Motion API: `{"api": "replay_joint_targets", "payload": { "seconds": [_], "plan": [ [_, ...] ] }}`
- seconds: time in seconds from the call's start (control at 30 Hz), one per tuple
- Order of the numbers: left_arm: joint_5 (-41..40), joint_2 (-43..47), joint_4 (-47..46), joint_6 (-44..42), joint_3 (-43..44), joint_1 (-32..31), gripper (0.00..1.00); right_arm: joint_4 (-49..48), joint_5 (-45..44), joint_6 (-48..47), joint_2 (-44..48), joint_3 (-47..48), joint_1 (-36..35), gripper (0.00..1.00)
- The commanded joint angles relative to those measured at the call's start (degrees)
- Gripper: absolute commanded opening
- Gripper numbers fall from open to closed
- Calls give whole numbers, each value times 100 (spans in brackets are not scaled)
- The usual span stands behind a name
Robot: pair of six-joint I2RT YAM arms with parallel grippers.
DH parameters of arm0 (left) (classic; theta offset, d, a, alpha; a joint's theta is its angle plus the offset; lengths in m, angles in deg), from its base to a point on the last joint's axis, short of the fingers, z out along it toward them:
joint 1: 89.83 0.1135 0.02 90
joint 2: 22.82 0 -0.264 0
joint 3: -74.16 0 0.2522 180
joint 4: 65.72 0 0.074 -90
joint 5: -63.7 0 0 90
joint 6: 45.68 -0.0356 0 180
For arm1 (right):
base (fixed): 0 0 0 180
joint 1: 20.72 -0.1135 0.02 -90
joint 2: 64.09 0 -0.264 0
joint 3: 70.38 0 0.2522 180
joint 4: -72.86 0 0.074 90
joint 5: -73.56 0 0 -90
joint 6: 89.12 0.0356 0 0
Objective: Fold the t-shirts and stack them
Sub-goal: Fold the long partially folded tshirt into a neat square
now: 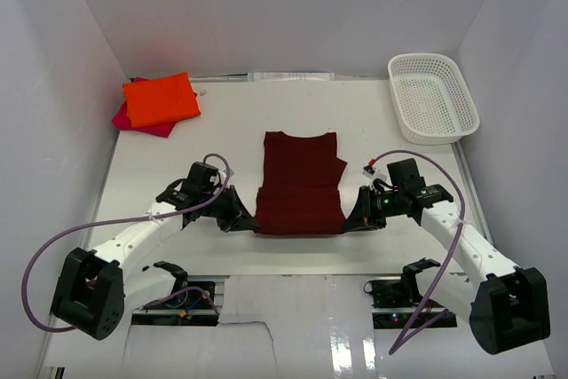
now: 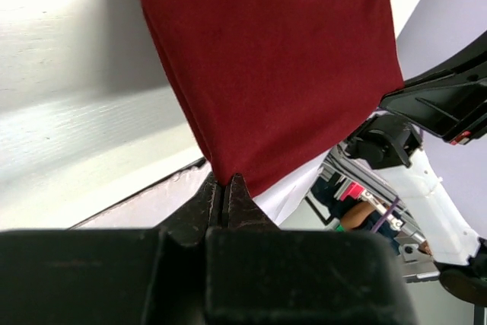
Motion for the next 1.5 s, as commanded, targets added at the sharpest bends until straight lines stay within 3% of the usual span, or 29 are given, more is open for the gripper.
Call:
{"api": "replay_joint_targets", "payload": {
  "seconds": [0.0, 0.33, 0.8, 1.2, 1.47],
  "plan": [
    [-35, 331, -70, 246, 141, -18, 0, 376, -24, 40, 229, 580, -2, 8],
    [-176, -722, 141, 18, 1713, 25, 0, 677, -7, -153, -350, 1855, 7, 8],
    [-149, -2831, 335, -527, 4368, 869, 0, 694, -7, -593, -2528, 3989, 490, 8],
    [53, -5062, 317, -528, 6477, 913, 0, 659, 81, -672, -4199, 5494, 965, 8],
    [44, -5961, 142, -413, 7523, 913, 0, 615, 64, -663, -5035, 6364, 1185, 8]
  ]
}}
